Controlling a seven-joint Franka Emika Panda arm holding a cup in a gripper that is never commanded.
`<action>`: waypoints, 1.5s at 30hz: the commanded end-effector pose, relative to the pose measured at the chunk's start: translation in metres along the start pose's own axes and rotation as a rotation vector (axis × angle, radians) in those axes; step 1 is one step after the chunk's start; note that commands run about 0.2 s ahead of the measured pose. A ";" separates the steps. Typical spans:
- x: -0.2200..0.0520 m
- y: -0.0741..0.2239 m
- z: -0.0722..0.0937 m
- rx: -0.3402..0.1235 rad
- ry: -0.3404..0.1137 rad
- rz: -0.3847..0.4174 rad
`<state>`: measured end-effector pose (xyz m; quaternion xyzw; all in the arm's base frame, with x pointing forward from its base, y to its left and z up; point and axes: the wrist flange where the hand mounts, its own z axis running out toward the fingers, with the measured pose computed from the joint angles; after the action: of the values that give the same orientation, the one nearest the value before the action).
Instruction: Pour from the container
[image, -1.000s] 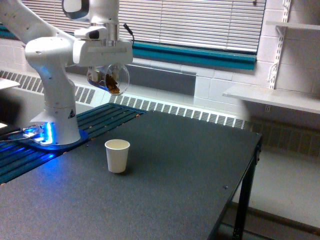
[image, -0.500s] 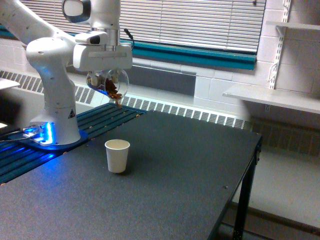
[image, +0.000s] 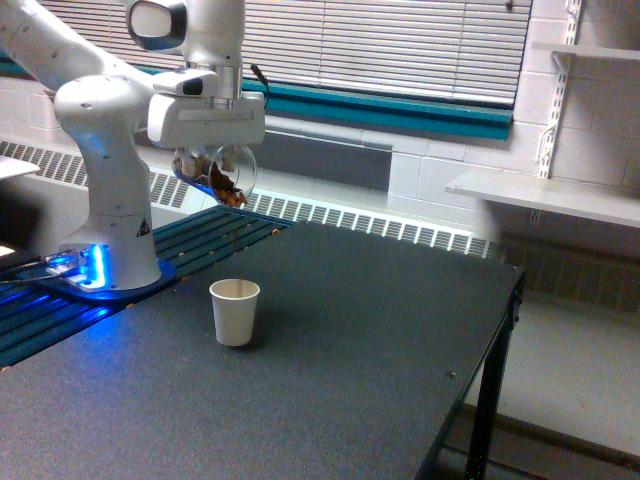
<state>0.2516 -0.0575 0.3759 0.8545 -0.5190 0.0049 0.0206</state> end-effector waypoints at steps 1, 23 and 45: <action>-0.011 0.001 0.015 -0.044 -0.009 0.000; -0.013 0.002 0.018 -0.068 -0.007 -0.002; -0.013 0.004 0.021 -0.094 -0.005 -0.002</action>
<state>0.2482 -0.0546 0.3678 0.8518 -0.5218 -0.0106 0.0460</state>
